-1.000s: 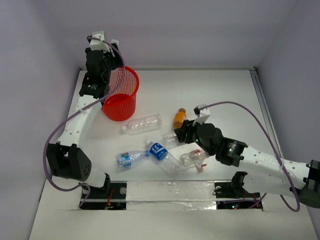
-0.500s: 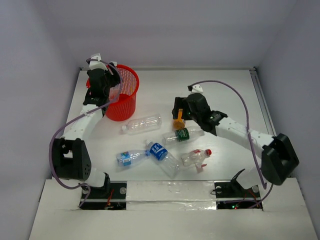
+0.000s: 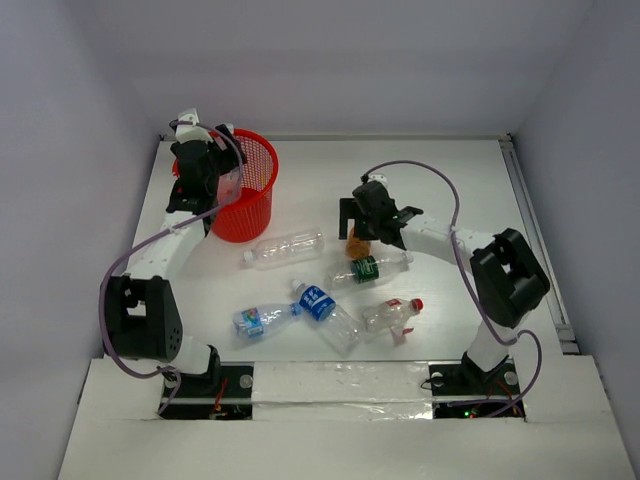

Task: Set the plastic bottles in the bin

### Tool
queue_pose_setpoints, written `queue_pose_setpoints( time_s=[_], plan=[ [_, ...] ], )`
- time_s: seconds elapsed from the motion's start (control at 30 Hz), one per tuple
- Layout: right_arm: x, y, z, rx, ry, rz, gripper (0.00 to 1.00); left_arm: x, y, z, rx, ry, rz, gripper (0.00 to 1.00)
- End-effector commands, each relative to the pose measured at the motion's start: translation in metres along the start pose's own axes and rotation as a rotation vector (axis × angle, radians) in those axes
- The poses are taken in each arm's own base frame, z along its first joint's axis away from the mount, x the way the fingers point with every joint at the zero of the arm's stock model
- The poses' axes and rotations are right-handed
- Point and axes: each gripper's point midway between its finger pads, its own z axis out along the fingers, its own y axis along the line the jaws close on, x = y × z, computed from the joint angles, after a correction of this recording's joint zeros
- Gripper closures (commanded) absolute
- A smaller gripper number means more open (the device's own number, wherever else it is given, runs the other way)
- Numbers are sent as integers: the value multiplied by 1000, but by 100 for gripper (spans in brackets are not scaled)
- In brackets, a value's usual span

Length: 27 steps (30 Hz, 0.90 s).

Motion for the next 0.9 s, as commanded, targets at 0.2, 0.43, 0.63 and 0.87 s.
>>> queue_pose_setpoints(
  time_s=[0.2,0.43,0.63,0.87],
  plan=[
    [-13,9,15,-13,3,42,12,-72,-32,-38,131,-178,-93,16],
    [-26,4,12,-17,-33,71,37,-108,-64,-83,292,-235,-169,17],
    [-77,16,-25,-68,-180,105,50,-133,-91,-143,431,-245,-209,24],
    [-148,46,-110,-273,-396,154,53,-120,-90,-222,535,-251,-188,32]
  ],
)
